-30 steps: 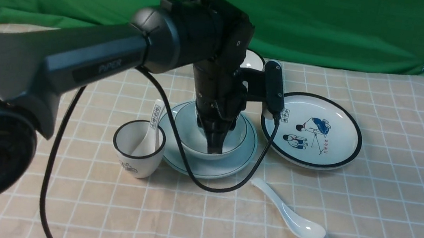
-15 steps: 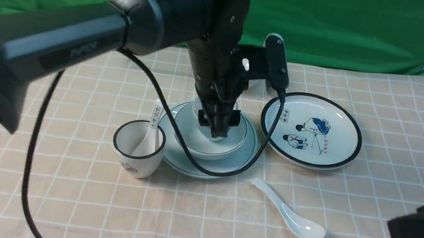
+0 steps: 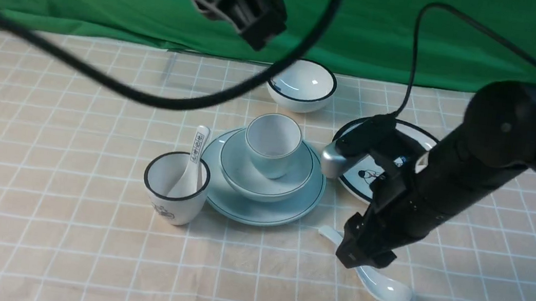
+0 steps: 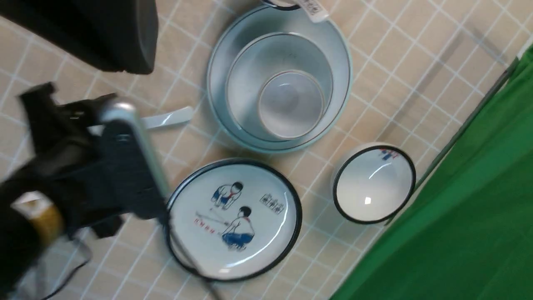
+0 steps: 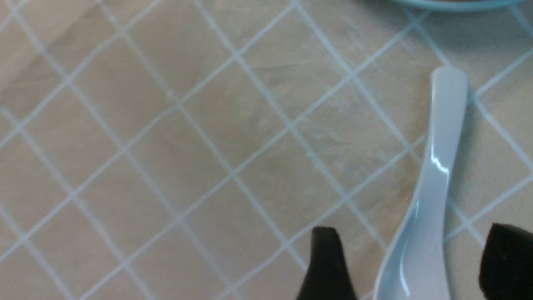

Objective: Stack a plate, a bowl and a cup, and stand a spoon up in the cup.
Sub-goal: Use the right arm to grab a blue soup spoon

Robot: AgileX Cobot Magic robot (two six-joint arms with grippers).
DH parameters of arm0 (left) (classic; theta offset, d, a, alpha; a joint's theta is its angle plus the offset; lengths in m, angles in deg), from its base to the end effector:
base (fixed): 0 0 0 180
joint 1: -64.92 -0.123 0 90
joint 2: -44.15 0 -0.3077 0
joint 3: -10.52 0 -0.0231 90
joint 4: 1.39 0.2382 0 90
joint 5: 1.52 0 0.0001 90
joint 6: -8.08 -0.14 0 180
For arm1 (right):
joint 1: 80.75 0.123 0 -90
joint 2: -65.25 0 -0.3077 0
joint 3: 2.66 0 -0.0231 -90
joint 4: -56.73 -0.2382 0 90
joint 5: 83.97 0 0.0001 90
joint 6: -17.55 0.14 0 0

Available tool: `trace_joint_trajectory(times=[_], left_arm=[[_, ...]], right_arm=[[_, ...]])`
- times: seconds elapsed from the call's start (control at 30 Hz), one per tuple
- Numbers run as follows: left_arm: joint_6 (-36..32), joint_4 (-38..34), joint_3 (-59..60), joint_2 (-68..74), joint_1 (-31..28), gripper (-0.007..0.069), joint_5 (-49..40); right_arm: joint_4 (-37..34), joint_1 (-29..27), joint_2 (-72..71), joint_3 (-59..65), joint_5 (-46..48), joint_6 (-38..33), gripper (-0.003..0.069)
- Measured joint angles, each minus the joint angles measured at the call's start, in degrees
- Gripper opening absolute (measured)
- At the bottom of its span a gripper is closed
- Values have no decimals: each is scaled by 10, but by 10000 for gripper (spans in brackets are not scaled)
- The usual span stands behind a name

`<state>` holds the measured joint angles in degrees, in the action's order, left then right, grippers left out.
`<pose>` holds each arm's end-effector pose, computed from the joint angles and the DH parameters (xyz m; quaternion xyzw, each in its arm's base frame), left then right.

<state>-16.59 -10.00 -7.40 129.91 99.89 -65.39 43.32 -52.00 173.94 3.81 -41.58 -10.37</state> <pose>0.2294 -0.1834 0.4492 0.4502 0.7907 -0.1113 0.3995 0.3213 0.2013 0.2070 -0.4014 0.8903 0.0954 0.1926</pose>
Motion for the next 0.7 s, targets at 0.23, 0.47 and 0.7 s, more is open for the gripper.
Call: trace_joint_trajectory(times=[0.23,0.47,0.7], left_arm=[[6,-62,215,-209,0,0,150],[6,-65,416,-390,0,1,283],[6,-60,474,-472,0,1,309]], right_arm=[[14,0,89,-45,-18,1,462],[35,-1,134,-55,-26,1,371],[57,0,132,-56,-29,36,162]])
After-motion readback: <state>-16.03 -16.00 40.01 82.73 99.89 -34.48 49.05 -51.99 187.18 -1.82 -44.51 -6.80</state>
